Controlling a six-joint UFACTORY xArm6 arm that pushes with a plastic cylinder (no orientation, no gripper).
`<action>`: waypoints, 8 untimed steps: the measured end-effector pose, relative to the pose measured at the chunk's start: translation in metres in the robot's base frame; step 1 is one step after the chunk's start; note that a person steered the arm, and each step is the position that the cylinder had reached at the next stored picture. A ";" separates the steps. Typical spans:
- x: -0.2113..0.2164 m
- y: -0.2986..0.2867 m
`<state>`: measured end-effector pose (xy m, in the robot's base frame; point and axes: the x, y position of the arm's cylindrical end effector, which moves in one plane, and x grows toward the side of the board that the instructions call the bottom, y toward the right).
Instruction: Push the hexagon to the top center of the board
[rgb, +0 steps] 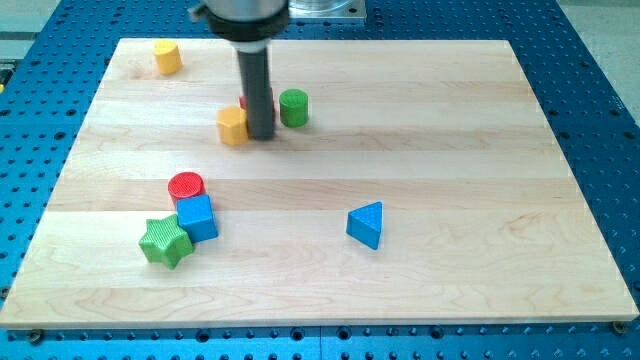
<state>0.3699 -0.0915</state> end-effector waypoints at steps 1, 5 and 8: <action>0.026 -0.041; 0.005 -0.081; -0.036 -0.077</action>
<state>0.3336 -0.1681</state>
